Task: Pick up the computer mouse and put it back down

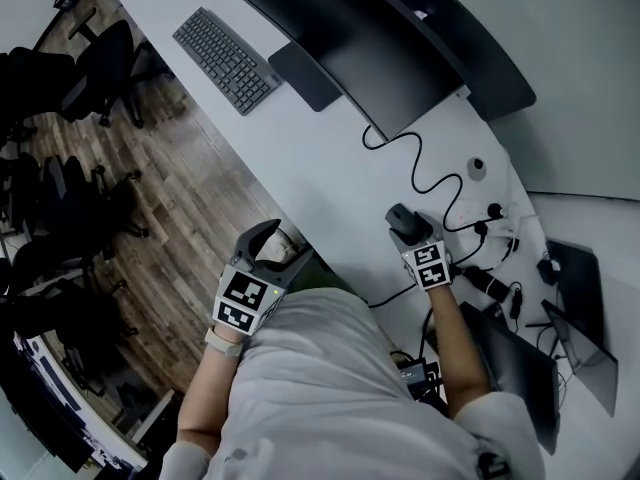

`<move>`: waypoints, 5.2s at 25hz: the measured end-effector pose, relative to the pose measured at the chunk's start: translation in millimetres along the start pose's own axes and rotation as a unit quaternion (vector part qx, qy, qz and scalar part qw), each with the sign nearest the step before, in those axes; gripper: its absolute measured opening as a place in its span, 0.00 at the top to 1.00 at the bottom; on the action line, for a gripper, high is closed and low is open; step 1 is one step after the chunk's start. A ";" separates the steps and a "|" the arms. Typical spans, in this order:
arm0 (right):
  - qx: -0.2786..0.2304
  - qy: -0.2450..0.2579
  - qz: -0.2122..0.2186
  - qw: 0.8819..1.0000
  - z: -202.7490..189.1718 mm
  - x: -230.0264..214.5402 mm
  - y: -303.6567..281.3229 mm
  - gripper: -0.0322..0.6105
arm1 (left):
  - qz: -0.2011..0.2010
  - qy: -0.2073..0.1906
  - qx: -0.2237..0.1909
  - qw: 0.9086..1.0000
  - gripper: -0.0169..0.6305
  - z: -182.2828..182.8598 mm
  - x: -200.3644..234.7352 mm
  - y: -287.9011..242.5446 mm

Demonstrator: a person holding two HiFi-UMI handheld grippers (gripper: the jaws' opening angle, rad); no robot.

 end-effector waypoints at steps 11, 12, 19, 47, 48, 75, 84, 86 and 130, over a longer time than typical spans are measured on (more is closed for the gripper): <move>-0.002 -0.004 -0.010 1.000 27.0 8.8 -0.8 0.48 | 0.017 0.022 -0.016 0.999 0.50 -3.4 25.1 15.6; -0.005 -0.002 -0.010 1.000 33.4 10.9 -0.3 0.48 | 0.018 0.024 -0.019 0.999 0.50 -2.5 27.9 16.8; -0.036 0.020 0.007 0.999 87.8 34.5 0.8 0.48 | 0.026 0.039 -0.037 0.998 0.50 -0.2 50.3 31.0; -0.159 0.145 0.103 0.971 306.3 200.0 17.7 0.48 | 0.093 0.130 -0.145 0.976 0.50 -12.7 165.9 124.3; -0.161 0.149 0.107 0.970 310.0 206.4 17.5 0.48 | 0.096 0.132 -0.148 0.975 0.50 -14.1 169.3 127.5; -0.188 0.184 0.131 0.956 375.5 314.9 -38.1 0.48 | 0.093 0.143 -0.164 0.972 0.52 -55.4 256.2 167.1; -0.172 0.182 0.111 0.962 378.5 295.6 -60.9 0.48 | 0.095 0.144 -0.156 0.973 0.52 -63.3 265.5 168.7; -0.166 0.180 0.107 0.964 378.0 287.1 -66.7 0.48 | 0.096 0.145 -0.152 0.973 0.52 -64.0 266.3 166.6; 0.020 0.174 0.166 0.971 332.7 131.5 -251.9 0.49 | 0.181 0.227 -0.064 0.955 0.52 -42.4 307.1 87.0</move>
Point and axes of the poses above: the fingertips, and each gripper's own axes: y backward along the fingers, x to its left, z out of its top, the point moved 1 cm from there along y, backward along the fingers, and after that the axes turned 10 degrees about z, right-handed, at the moved point
